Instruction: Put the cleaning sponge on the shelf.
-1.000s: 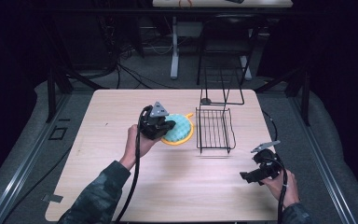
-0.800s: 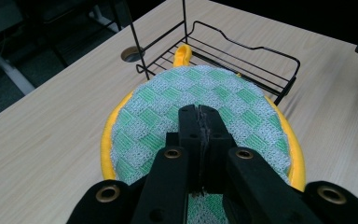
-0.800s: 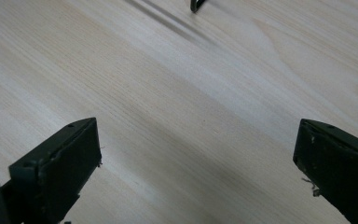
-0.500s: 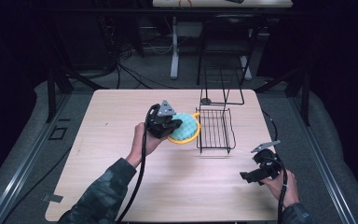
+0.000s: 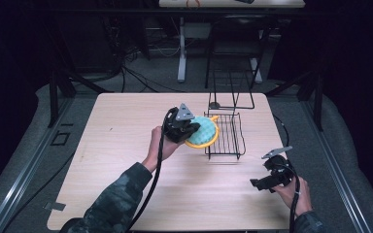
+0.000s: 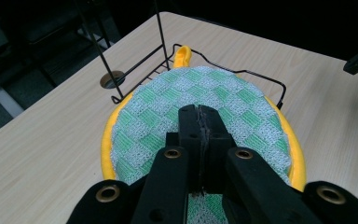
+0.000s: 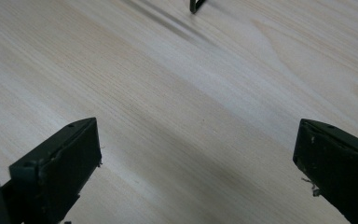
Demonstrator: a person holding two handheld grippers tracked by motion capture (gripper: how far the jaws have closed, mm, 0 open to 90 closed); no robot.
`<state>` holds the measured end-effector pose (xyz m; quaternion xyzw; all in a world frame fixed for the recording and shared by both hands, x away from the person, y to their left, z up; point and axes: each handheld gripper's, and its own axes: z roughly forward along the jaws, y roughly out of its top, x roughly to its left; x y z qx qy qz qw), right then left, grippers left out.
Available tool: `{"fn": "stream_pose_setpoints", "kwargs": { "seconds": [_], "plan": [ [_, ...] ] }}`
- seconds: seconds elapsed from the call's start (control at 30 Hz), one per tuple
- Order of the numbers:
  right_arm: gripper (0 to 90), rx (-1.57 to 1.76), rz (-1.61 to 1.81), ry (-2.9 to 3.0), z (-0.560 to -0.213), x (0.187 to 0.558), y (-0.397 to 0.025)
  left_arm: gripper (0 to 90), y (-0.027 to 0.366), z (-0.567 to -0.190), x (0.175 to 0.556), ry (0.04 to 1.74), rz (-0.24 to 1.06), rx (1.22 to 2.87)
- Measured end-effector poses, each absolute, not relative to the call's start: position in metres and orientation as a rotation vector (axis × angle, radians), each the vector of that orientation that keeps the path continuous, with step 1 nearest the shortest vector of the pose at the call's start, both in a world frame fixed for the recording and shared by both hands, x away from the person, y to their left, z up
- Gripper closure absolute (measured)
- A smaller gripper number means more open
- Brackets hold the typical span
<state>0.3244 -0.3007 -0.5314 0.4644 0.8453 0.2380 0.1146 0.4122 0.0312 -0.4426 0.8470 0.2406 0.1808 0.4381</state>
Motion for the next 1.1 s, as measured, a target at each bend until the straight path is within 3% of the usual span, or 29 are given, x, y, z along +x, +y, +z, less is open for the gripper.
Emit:
{"fn": "stream_pose_setpoints", "kwargs": {
  "seconds": [1.1],
  "plan": [
    [0.0,1.364,0.697,2.479,-0.53,0.323,-0.302,89.7,-0.013,-0.465,0.432,0.599,0.413,2.042]
  ]
}}
